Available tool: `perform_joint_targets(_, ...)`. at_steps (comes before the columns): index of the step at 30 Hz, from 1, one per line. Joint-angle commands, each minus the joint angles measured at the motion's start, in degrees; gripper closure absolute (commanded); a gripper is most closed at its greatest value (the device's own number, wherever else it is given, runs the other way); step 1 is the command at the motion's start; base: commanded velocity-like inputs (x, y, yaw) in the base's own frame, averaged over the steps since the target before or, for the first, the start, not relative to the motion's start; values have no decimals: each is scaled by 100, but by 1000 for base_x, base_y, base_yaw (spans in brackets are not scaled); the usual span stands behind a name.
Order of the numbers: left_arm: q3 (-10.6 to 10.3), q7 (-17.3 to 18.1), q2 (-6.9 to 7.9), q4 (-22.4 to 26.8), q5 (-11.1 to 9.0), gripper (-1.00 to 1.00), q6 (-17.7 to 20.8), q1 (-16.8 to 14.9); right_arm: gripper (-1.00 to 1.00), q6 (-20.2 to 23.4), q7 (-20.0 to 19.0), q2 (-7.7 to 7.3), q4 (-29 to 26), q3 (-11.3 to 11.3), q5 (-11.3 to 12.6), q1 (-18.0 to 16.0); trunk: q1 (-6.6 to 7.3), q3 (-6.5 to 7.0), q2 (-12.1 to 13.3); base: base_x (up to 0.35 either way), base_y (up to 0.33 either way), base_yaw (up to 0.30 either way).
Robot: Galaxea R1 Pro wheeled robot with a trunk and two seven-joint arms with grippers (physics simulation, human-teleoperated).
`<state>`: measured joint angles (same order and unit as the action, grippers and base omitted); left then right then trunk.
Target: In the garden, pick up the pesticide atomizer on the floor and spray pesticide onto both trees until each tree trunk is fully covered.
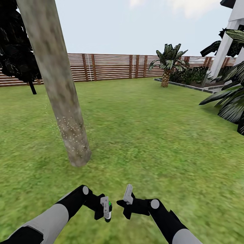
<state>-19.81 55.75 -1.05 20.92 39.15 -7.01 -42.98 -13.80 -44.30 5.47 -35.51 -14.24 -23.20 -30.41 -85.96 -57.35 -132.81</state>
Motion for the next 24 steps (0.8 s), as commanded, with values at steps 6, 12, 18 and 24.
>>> perform_joint_targets(6, -14, 155, -21, 49, -254, 100, -80, 0, 100, 0, 8, -5, 0, 0, 0, -3, 0, 0, 0, 0, 0, 0)
perform_joint_targets(12, -22, 164, -132, 68, -259, 100, -85, 0, 100, 0, 10, -11, 1, 0, 0, -1, 0, 0, 0, 0, 0, 0)
perform_joint_targets(18, -16, 183, -150, 70, -261, 100, -90, 0, 100, 0, 16, -11, 0, 0, 0, -2, 0, 0, 0, 0, 0, 0)
perform_joint_targets(24, -7, 319, -150, 79, -268, 100, -90, 0, 100, 0, 18, -11, 6, 0, 0, -2, 0, 0, 0, 0, 0, 0)
